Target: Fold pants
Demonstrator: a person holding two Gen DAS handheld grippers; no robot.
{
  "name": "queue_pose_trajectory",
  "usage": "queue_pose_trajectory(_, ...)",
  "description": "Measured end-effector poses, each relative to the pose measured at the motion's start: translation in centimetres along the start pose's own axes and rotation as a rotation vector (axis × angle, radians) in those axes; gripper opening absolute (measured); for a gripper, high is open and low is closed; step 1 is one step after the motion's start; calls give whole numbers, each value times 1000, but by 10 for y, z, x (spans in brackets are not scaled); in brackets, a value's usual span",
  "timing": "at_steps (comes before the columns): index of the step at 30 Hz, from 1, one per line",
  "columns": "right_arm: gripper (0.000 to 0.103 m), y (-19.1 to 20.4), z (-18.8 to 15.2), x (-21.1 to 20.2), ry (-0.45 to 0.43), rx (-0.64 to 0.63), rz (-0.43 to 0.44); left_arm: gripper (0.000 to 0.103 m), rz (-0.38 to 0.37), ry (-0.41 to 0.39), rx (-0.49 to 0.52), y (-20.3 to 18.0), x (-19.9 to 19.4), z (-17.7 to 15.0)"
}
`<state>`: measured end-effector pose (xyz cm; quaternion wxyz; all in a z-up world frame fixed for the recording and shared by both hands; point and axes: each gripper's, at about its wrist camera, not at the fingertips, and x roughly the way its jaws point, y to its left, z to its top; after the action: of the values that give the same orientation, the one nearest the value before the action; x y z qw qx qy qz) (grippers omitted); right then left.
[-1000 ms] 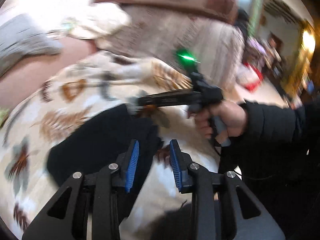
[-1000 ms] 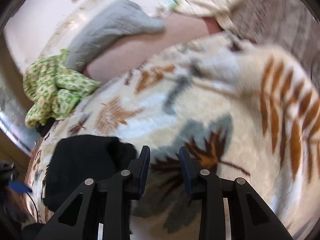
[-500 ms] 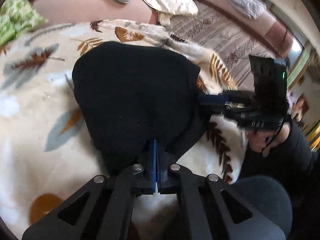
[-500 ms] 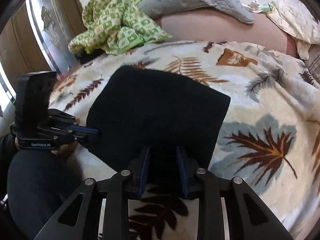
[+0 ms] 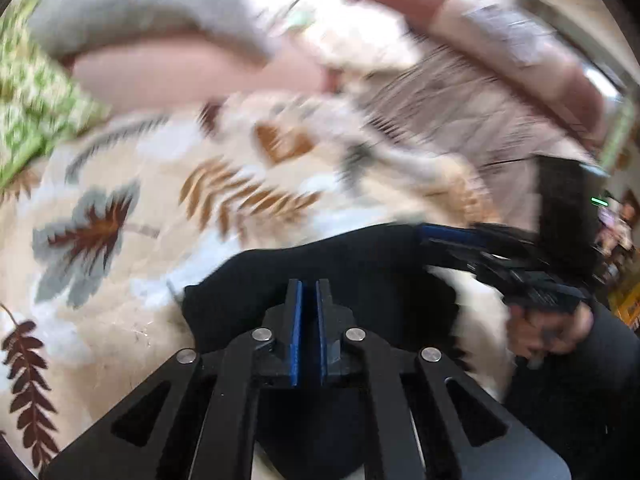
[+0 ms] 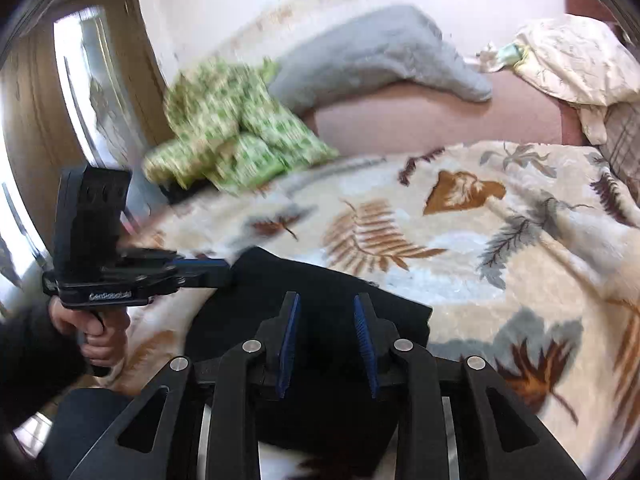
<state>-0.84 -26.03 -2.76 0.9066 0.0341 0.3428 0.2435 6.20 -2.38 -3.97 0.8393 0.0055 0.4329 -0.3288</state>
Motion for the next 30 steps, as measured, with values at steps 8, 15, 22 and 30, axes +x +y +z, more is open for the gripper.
queue_pose_trajectory(8, 26, -23, -16, 47, 125, 72, -81, 3, 31, 20, -110, 11, 28, -8)
queue_pose_trajectory(15, 28, -10, -6, 0, 17, 26, -29, 6, -38, -84, -64, -12, -26, -8)
queue_pose_trajectory(22, 29, 53, -21, 12, 181, -148, -26, 2, -3, 93, -96, -9, 17, -18)
queue_pose_trajectory(30, 30, 37, -89, -6, 357, -213, -174, 1, 17, 117, -72, -14, 22, -19)
